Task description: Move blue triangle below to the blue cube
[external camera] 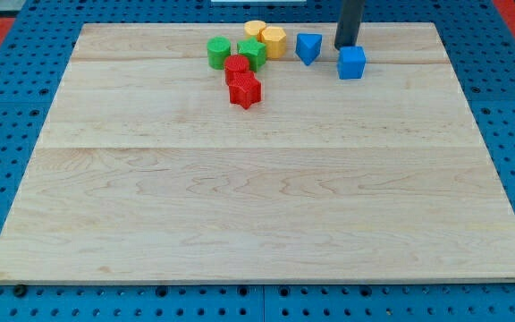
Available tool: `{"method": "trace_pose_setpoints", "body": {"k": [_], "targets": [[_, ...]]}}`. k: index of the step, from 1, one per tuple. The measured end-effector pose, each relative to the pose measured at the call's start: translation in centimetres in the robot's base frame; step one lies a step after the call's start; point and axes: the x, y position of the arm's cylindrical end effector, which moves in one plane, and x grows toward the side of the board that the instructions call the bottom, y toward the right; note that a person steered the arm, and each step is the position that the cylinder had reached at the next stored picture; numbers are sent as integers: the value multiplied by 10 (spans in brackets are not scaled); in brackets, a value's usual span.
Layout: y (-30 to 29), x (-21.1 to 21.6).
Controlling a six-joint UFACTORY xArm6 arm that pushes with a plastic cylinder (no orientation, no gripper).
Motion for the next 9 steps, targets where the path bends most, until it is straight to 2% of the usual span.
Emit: {"method": "trace_pose_setpoints", "body": {"k": [1, 2, 3, 5, 6, 8, 9], "targets": [[-6, -28], [-51, -23], [-71, 4], [-70, 48], [-60, 59], [-87, 96], [-59, 100]]}}
